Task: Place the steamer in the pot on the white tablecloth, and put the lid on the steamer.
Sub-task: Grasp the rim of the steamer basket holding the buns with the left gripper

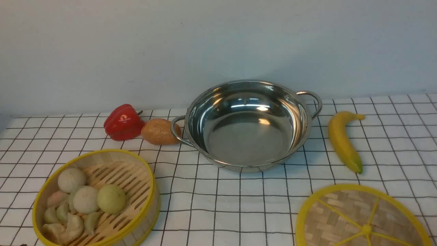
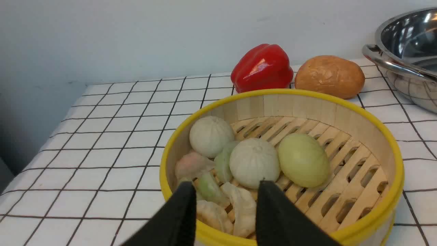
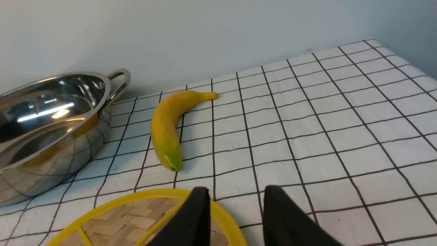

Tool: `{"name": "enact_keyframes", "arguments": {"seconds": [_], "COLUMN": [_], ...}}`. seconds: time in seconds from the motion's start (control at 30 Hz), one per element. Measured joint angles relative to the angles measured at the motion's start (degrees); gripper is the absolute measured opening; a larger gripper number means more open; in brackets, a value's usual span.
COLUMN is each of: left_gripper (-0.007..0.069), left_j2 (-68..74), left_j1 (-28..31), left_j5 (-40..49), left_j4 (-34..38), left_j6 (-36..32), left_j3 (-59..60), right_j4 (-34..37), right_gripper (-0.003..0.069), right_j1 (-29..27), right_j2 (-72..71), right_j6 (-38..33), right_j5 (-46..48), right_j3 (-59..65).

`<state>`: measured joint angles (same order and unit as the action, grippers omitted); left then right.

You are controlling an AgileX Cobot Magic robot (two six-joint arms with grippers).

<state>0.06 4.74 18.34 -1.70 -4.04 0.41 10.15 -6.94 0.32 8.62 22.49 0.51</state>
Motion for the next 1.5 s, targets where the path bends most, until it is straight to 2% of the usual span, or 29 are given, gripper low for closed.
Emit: {"name": "enact_keyframes", "arguments": {"seconds": [1.07,1.13,1.37,1.5], "left_gripper": [0.0243,0.0243,0.0243,0.0243], "left_j2": [-0.1,-0.1,-0.1,0.9], "left_j1": [0.0,0.0,0.0,0.0], "left_j5": [-0.5,-1.8,-11.1,-12.8], "left_j4": [1.2,3.3,21.5,26.7], "left_j6": [0.6,1.9,9.0,8.5], "left_j3": [0.0,0.0,0.0,-1.0], "right_j4": [0.0,0.0,0.0,0.0], "right_gripper": [0.024,0.024,0.024,0.024], "right_j1": [0.0,0.0,2.8,3.3], "right_j2": [0.0,0.0,0.0,0.0], "right_j6": [0.1,0.1,0.1,0.1], "right_j5": [0.0,0.0,0.0,0.0], "right_j3": [0.0,0.0,0.0,0.0]}}
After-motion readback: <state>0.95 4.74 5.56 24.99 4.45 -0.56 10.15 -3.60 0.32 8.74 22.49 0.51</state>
